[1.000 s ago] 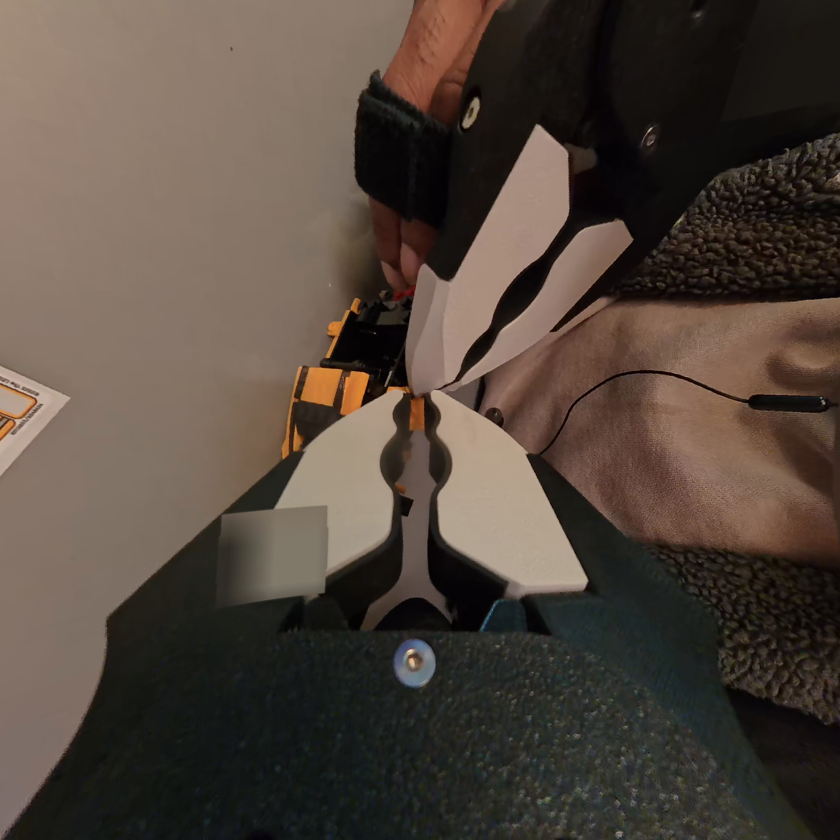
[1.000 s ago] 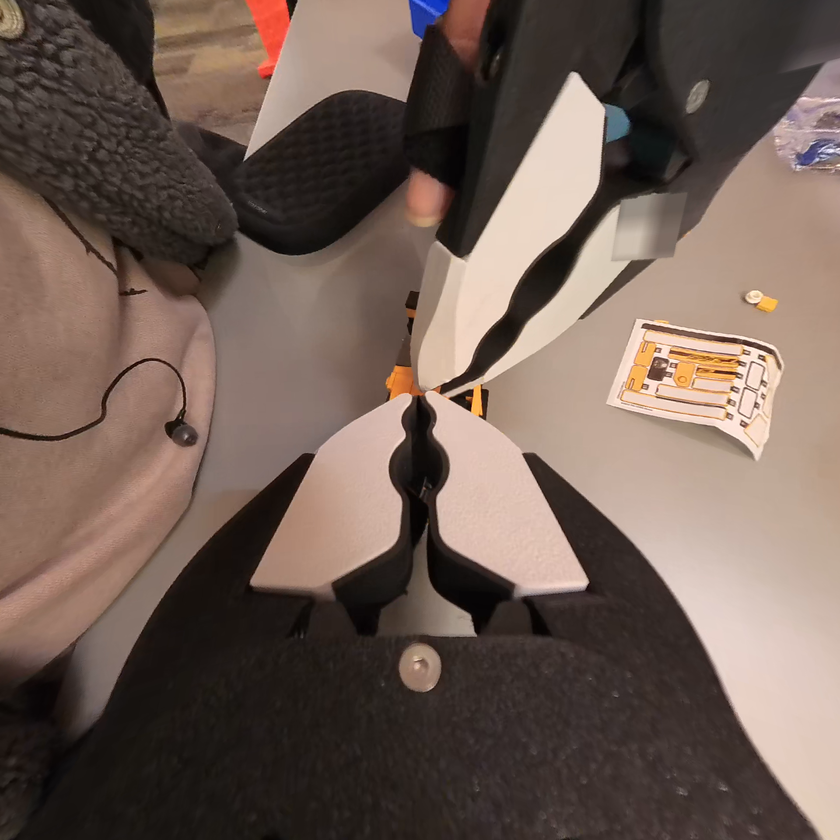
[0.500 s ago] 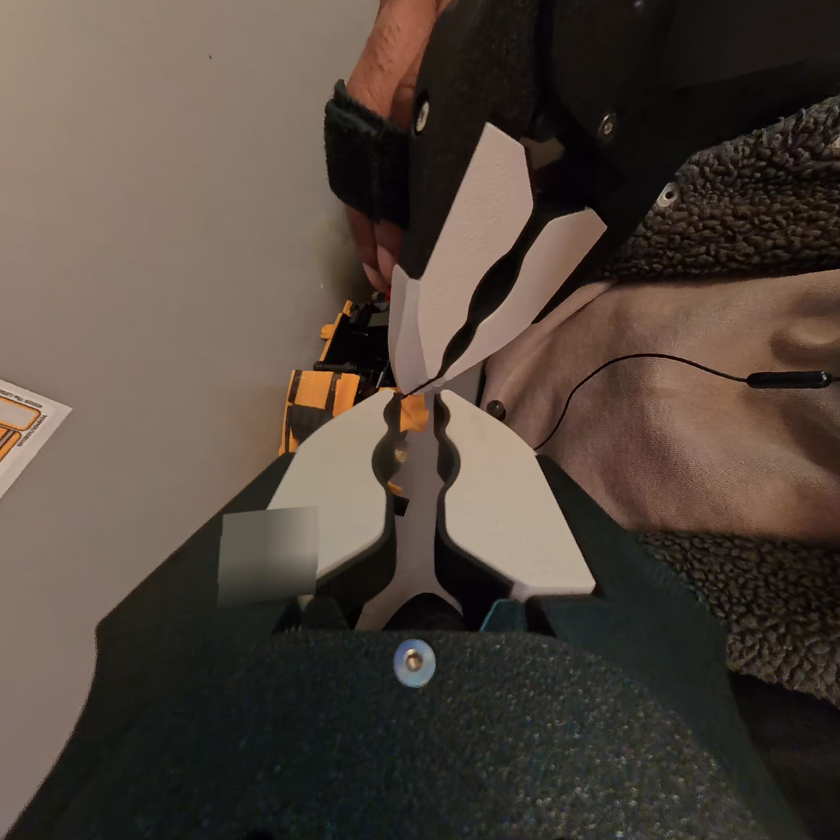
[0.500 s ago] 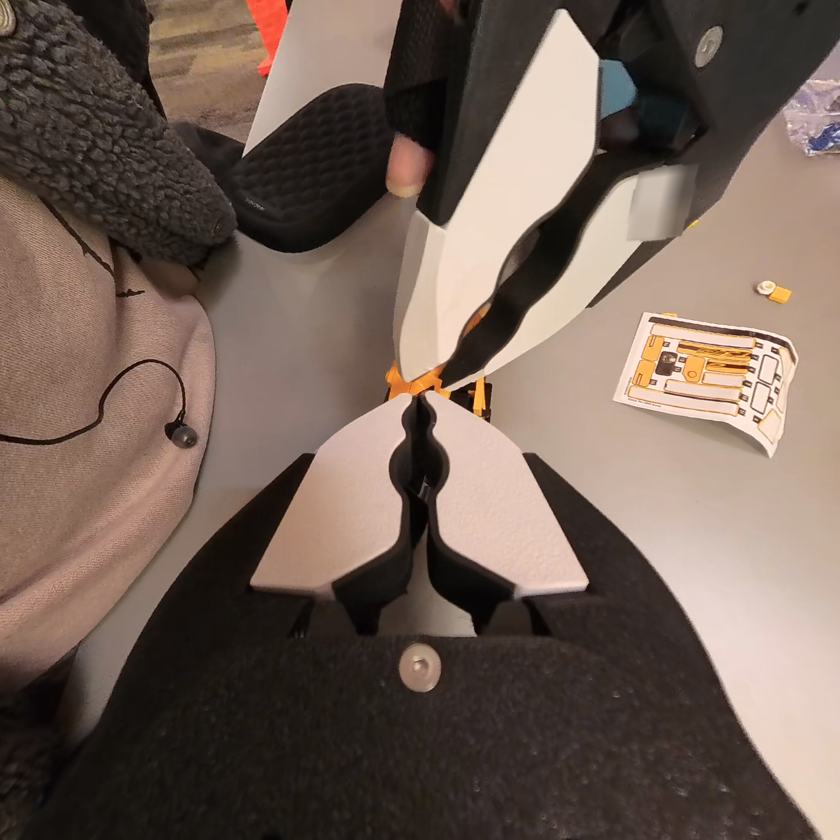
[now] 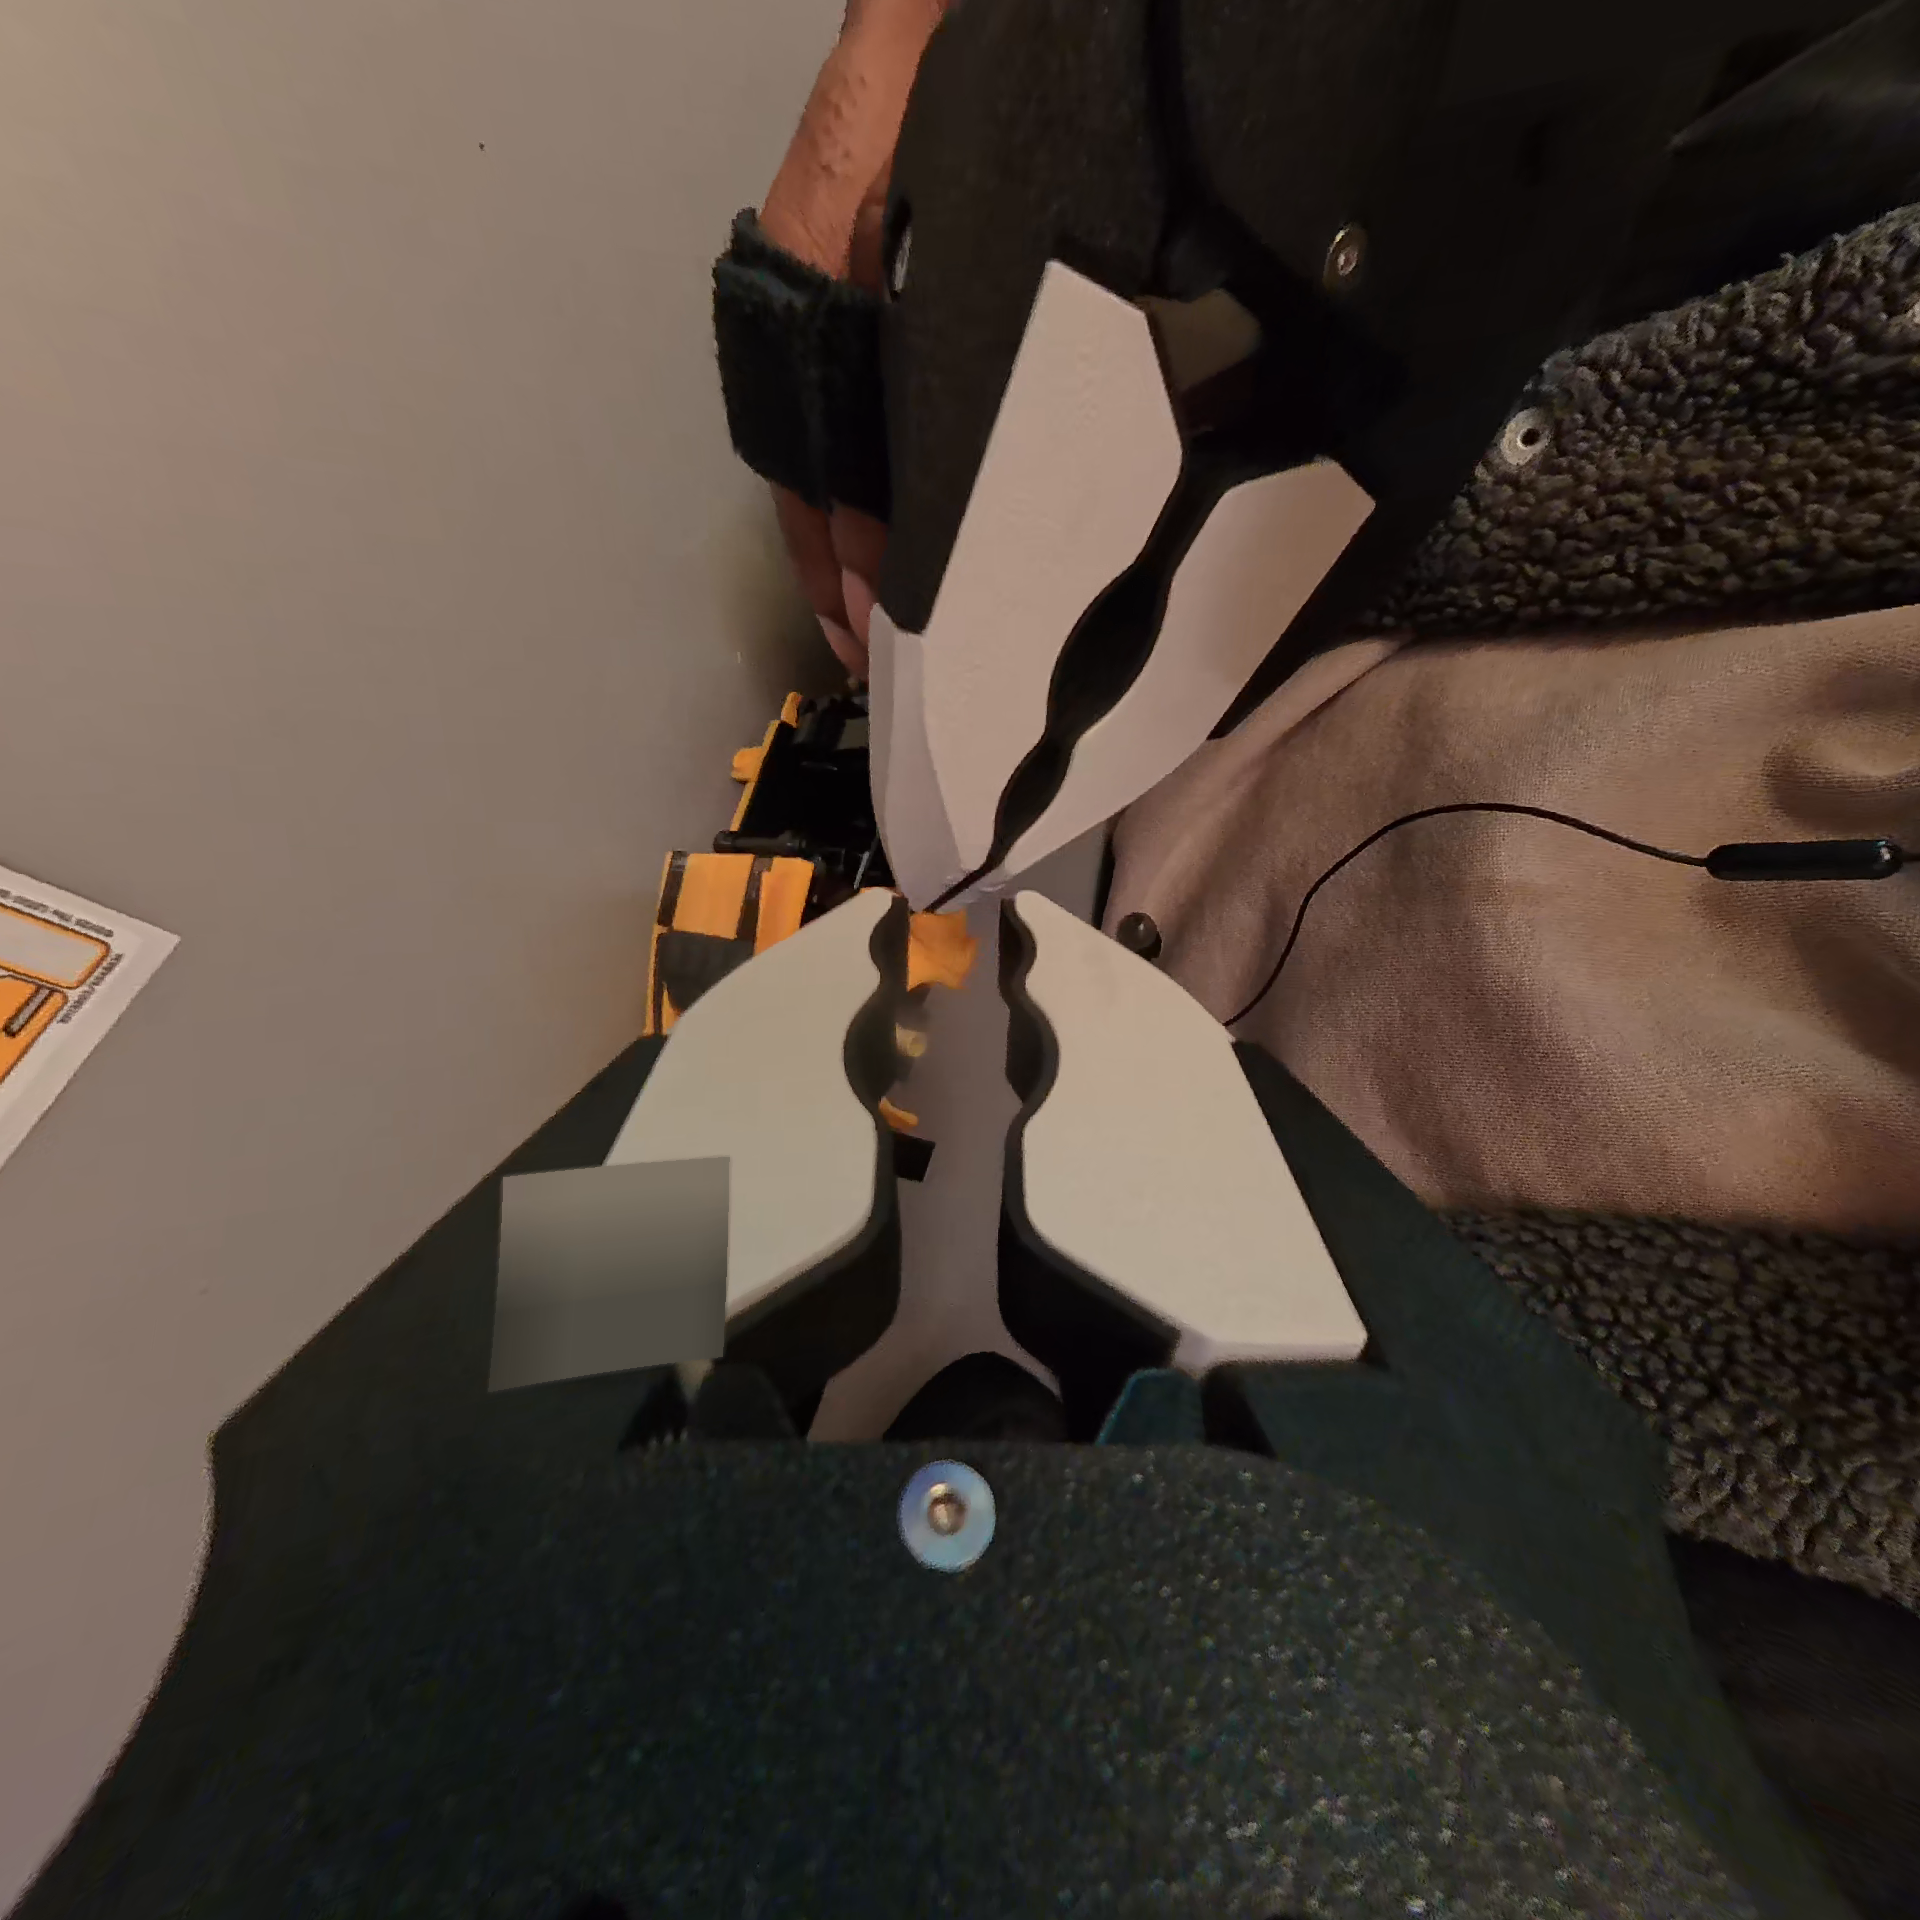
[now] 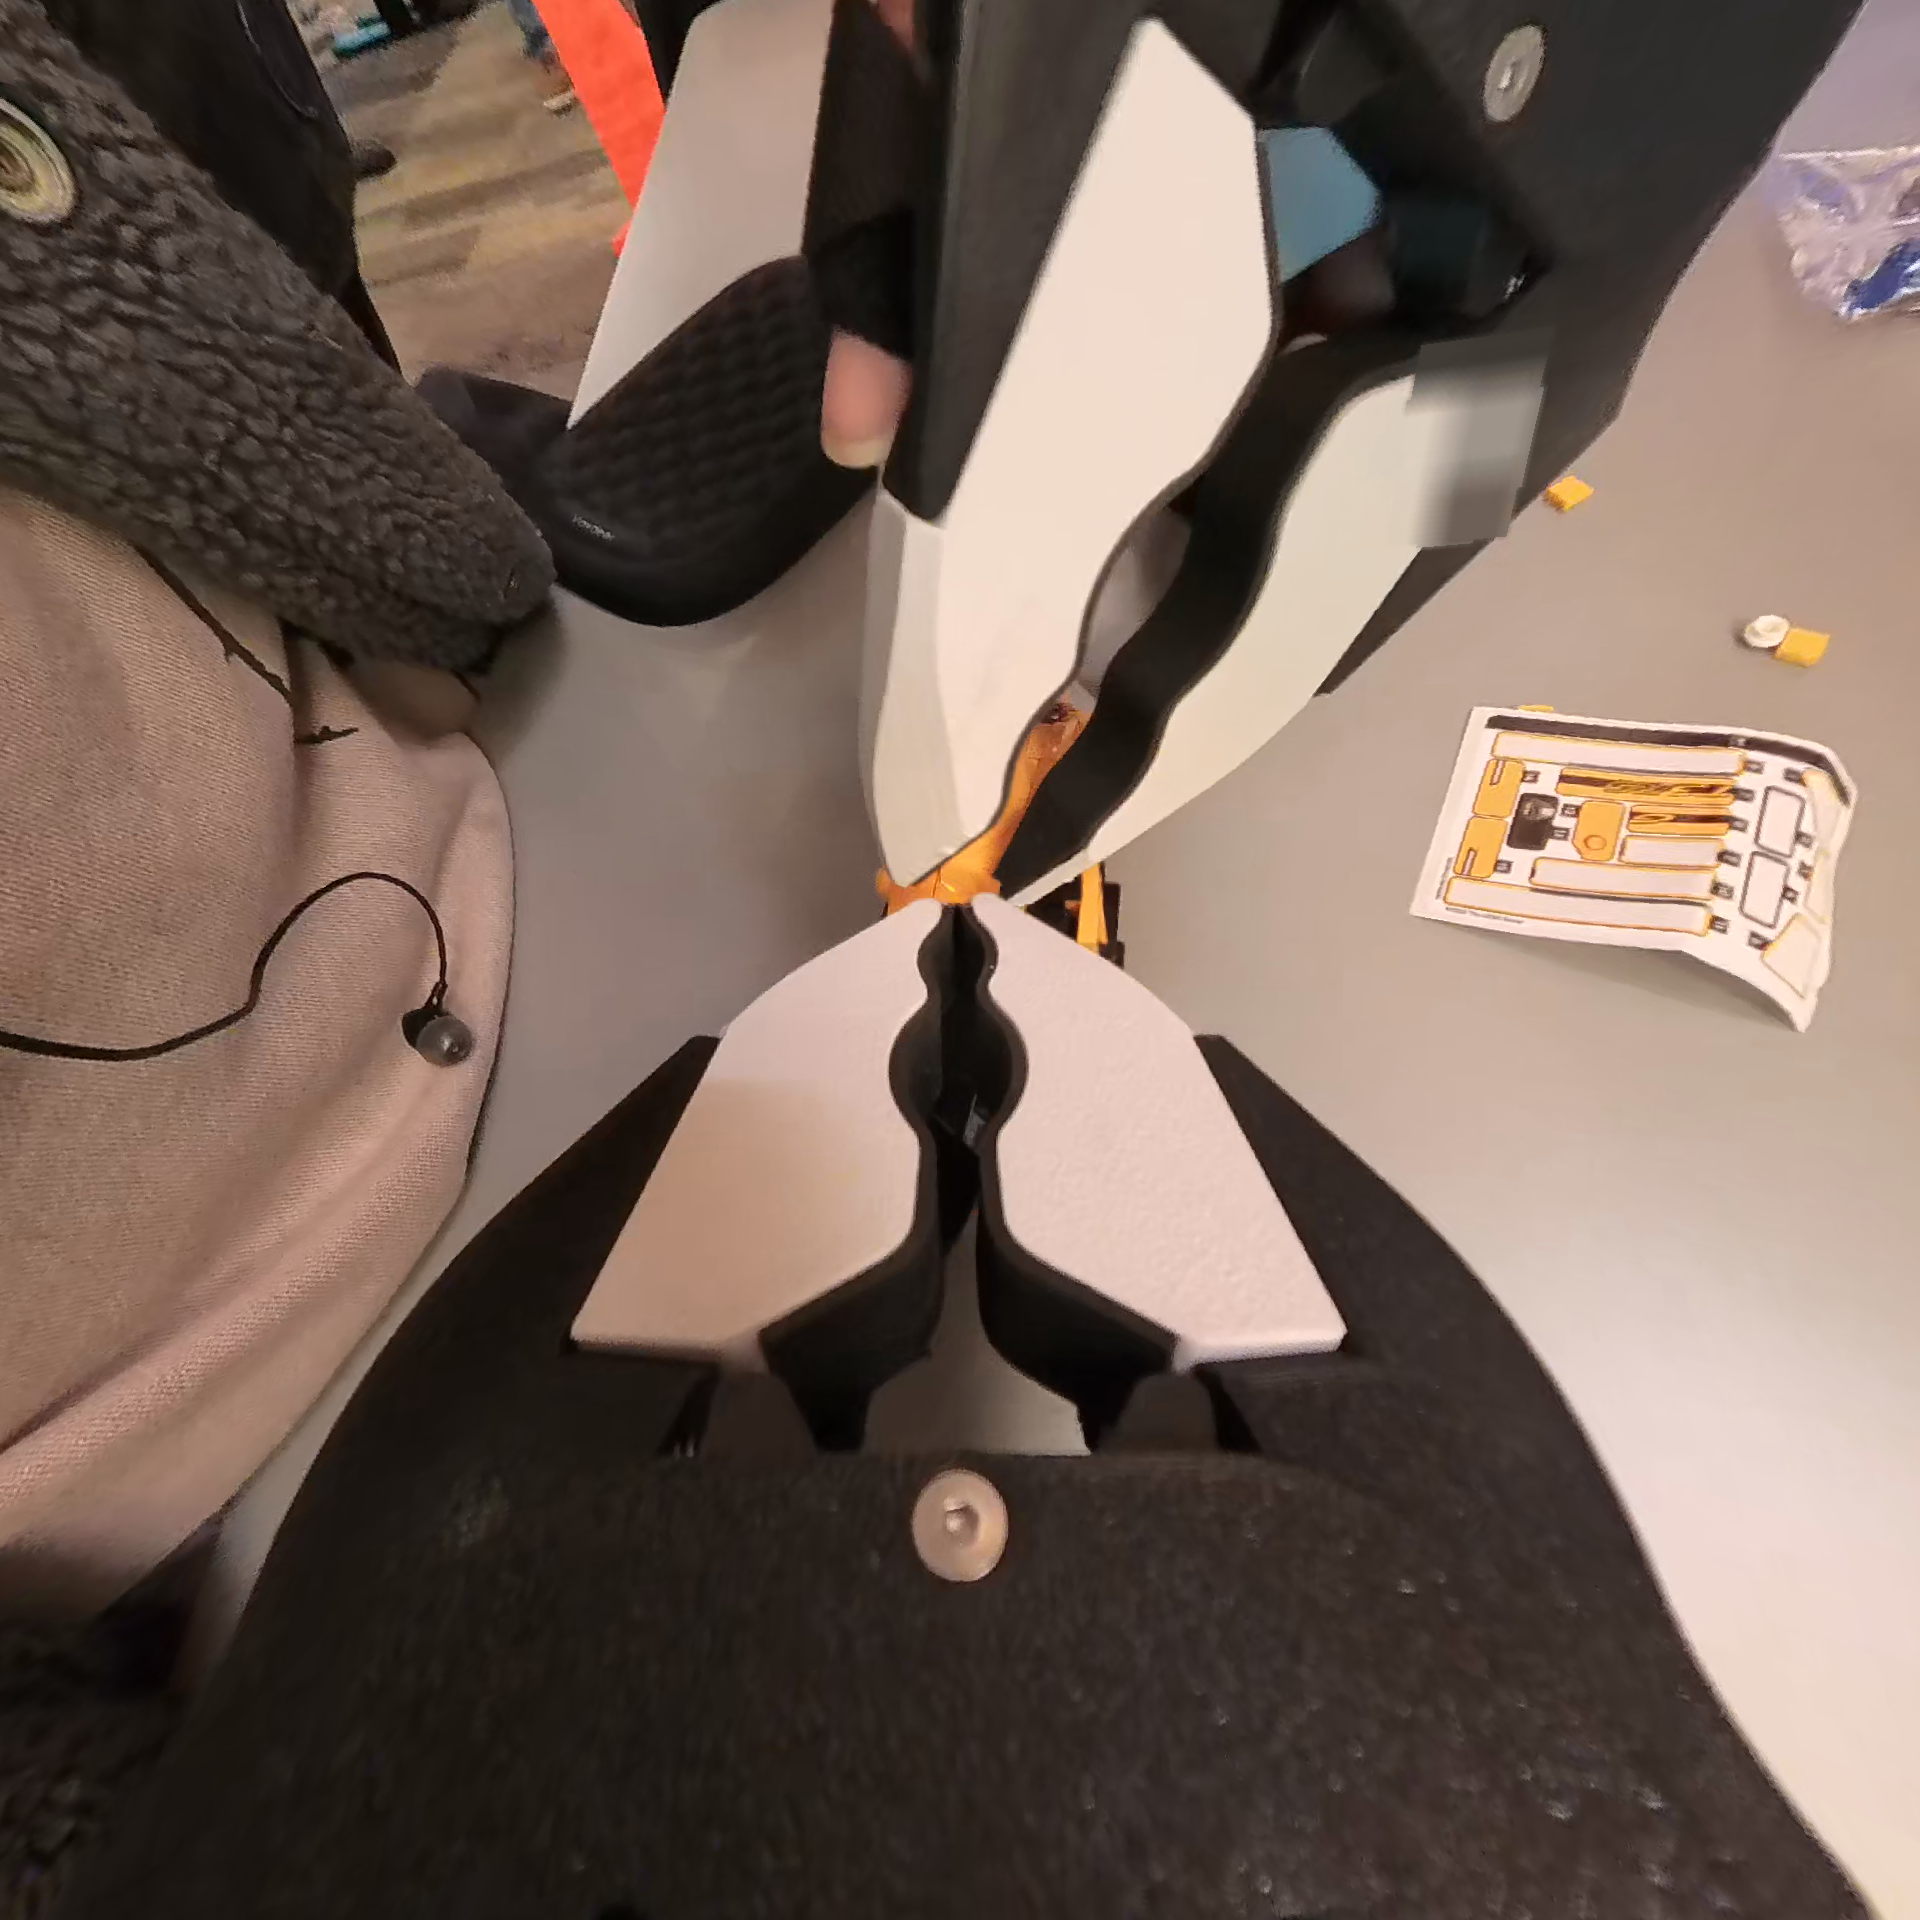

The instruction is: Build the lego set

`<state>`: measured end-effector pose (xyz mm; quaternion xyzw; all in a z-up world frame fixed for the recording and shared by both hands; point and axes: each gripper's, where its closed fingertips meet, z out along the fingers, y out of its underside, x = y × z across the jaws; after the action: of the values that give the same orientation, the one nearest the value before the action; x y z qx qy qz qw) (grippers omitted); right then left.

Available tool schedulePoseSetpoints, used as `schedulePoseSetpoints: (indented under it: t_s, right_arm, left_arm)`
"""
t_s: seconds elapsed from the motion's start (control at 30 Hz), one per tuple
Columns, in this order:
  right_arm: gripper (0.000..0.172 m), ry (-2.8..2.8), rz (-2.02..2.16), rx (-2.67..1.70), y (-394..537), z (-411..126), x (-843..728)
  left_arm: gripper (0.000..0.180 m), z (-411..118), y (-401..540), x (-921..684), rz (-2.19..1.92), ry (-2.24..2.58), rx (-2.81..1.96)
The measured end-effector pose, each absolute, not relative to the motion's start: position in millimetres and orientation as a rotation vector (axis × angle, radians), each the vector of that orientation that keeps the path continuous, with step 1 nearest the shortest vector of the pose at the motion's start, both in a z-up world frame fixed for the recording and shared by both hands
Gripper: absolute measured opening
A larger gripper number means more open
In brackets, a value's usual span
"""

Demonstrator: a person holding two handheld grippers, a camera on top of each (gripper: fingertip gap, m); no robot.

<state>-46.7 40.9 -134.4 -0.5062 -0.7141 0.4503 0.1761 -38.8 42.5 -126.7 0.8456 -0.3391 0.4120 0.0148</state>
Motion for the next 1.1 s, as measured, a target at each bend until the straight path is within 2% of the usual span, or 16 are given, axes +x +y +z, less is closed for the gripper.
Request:
schedulePoseSetpoints:
  t_s: [0.27,0.8,1.1]
  right_arm:
    - [0.0,-1.997,1.356,-1.496,39.2,-134.4,-47.1]
    - [0.0,-1.993,1.316,-1.495,39.7,-133.9,-46.1]
    - [0.0,-1.996,1.335,-1.454,36.5,-128.7,-43.7]
  left_arm:
    - [0.019,-126.6,37.9,-40.2,1.185,-1.168,2.664]
    - [0.035,-133.0,35.2,-44.9,0.715,-1.755,2.926]
    - [0.04,-133.8,33.6,-45.9,0.702,-1.826,2.988]
